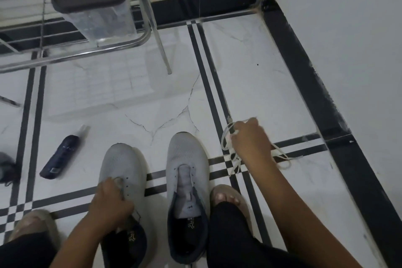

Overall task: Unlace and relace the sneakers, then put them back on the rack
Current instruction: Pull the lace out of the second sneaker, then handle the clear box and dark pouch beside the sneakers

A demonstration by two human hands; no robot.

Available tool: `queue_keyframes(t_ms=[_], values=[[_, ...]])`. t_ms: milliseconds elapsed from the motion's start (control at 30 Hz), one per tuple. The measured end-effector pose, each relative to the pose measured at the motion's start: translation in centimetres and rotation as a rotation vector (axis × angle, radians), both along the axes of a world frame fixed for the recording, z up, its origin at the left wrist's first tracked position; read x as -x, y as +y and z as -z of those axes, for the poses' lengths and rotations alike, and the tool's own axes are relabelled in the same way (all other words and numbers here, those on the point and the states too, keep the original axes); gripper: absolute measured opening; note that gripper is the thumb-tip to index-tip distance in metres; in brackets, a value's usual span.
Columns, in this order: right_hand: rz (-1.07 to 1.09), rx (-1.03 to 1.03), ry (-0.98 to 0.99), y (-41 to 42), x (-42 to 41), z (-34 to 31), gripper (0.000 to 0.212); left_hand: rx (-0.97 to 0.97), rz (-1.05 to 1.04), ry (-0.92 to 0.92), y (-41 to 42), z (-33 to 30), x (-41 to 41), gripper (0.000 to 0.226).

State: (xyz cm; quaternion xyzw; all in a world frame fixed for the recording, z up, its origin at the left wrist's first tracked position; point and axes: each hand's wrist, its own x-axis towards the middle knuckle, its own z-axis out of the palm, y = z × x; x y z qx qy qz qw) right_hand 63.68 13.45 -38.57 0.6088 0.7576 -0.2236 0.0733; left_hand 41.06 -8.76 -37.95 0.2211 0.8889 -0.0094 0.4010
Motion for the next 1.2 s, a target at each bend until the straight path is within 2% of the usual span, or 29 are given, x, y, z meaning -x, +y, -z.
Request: queue_keyframes(t_ms=[33,67,100,133,200,267,333,400,467,533,600,667,767,867,933,1033,1100,1200], values=[[-0.027,0.063,0.106,-1.1,0.4,-0.8,0.026,0.096,0.033,-0.104,-0.4,-0.1,0.2,0.089],[-0.070,0.210,0.192,-2.4,0.8,-1.8,0.032,0.235,0.072,-0.214,-0.7,-0.6,0.2,0.103],[-0.146,0.384,0.189,-3.9,1.3,-2.8,0.041,0.366,0.105,-0.306,-1.0,-1.2,0.0,0.111],[-0.281,0.504,0.087,-5.4,1.9,-3.3,0.047,0.431,0.112,-0.316,-1.5,-1.0,0.2,0.115],[-0.547,0.537,-0.180,-8.0,2.7,-3.2,0.044,0.391,0.122,-0.169,-2.3,-0.2,0.6,0.106],[-0.625,0.457,-0.271,-9.2,3.6,-2.4,0.032,0.322,0.166,-0.017,-2.6,-0.2,0.6,0.063],[-0.591,0.332,-0.199,-9.5,4.4,-1.7,0.026,0.287,0.187,0.086,-2.6,-0.7,0.4,0.032],[-0.489,0.190,0.003,-9.2,5.1,-1.2,0.017,0.208,0.139,0.202,-2.4,-0.9,0.5,0.022],[-0.385,0.121,0.219,-8.9,6.0,-0.7,0.022,0.105,0.035,0.338,-2.6,-1.0,1.3,0.018],[-0.346,0.146,0.277,-8.7,6.8,-0.2,0.033,0.022,-0.019,0.400,-2.6,-0.8,1.8,0.013],[-0.372,0.153,0.167,-8.8,7.3,0.4,0.041,0.003,-0.051,0.375,-2.5,-0.8,2.4,0.014],[-0.419,0.146,0.056,-9.0,7.7,0.9,0.035,0.011,-0.049,0.346,-2.7,-0.4,2.7,0.018],[-0.461,0.153,0.096,-9.6,8.8,1.5,0.028,-0.013,-0.026,0.395,-3.0,-0.1,2.8,0.010],[-0.498,0.143,0.158,-10.0,10.7,1.9,0.029,-0.043,-0.059,0.415,-3.5,0.0,3.2,0.018],[-0.526,0.216,0.163,-10.3,12.0,1.8,0.031,-0.060,-0.106,0.401,-4.1,-0.2,3.6,0.021],[-0.498,0.318,0.215,-9.2,13.2,-0.4,0.040,-0.203,-0.228,0.393,-4.0,-0.5,3.7,0.037],[-0.460,0.151,0.309,-6.8,14.8,-3.7,0.043,-0.410,-0.211,0.475,-3.2,-0.7,3.9,0.049],[-0.502,-0.314,0.482,-2.4,18.4,-10.1,0.029,-0.602,0.097,0.573,-0.7,-0.4,2.4,0.041]])
